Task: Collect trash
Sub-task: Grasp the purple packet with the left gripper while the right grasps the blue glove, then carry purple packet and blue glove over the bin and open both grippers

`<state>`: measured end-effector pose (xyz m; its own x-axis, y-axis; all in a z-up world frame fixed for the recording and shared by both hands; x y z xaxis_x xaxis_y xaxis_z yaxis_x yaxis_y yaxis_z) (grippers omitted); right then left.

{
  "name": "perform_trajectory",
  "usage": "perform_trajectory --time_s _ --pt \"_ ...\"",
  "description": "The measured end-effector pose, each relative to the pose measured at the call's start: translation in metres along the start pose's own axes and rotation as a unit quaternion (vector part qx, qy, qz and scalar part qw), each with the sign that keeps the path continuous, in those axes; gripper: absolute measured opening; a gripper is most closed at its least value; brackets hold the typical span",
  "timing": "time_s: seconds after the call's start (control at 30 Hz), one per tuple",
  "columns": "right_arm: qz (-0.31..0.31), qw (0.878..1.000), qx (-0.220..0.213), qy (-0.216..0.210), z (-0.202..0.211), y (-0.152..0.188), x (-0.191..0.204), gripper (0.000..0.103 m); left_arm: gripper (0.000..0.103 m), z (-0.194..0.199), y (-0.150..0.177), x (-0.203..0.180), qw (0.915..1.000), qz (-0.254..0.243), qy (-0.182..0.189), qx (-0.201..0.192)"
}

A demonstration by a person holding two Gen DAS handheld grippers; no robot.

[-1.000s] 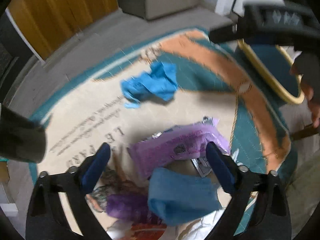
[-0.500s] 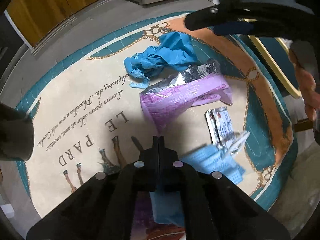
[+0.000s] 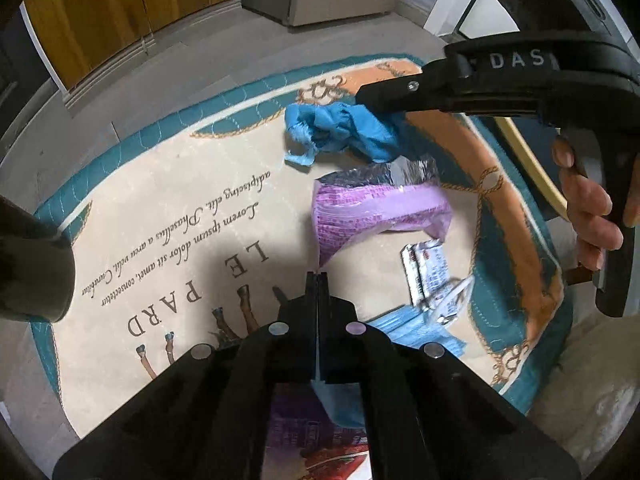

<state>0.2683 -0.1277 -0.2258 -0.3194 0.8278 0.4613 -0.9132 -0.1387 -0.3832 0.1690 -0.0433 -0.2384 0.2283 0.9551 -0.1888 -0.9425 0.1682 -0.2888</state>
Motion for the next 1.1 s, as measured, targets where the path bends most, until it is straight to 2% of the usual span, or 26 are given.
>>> perform_trajectory --time_s 0.27,0.43,0.6,0.73,0.87,1.0,1.1 --pt "-0.019 0.999 -0.046 0.013 0.042 -0.006 -0.010 0.010 0.000 0.020 0.005 -0.015 0.9997 -0.002 -0.006 -0.023" --pt "-0.028 0.996 -0.076 0.025 0.073 -0.006 -0.018 0.010 0.000 0.046 0.003 -0.019 0.9984 0.003 -0.005 -0.056" --pt "-0.051 0.992 -0.111 0.043 0.113 -0.003 -0.035 0.010 0.000 0.072 0.000 -0.025 0.9959 0.000 -0.016 -0.090" --pt "-0.078 0.984 -0.144 0.073 0.155 0.003 -0.059 0.010 0.000 0.091 -0.007 -0.035 0.9933 -0.009 -0.021 -0.114" --pt "-0.088 0.975 -0.164 0.120 0.195 0.014 -0.087 0.010 0.000 0.107 -0.013 -0.061 0.9900 -0.035 -0.018 -0.135" --pt "-0.108 0.963 -0.178 0.169 0.234 0.033 -0.133 0.010 0.000 0.114 -0.026 -0.107 0.9861 -0.072 -0.007 -0.149" --pt "-0.121 0.957 -0.175 0.195 0.251 0.046 -0.162 0.010 0.000 0.111 -0.041 -0.141 0.9848 -0.077 0.010 -0.155"
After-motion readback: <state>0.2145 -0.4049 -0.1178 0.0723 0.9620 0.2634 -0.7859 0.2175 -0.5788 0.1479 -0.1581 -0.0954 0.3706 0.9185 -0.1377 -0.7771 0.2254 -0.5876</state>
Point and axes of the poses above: each gripper's, at about its wrist camera, not at the fingertips, and z roughly against the way its jaws point, x to its left, y to its underside, the point moved 10 cm from there along -z, roughly the way its jaws point, and after that the axes turned 9 degrees about z, right-handed, at the moved point
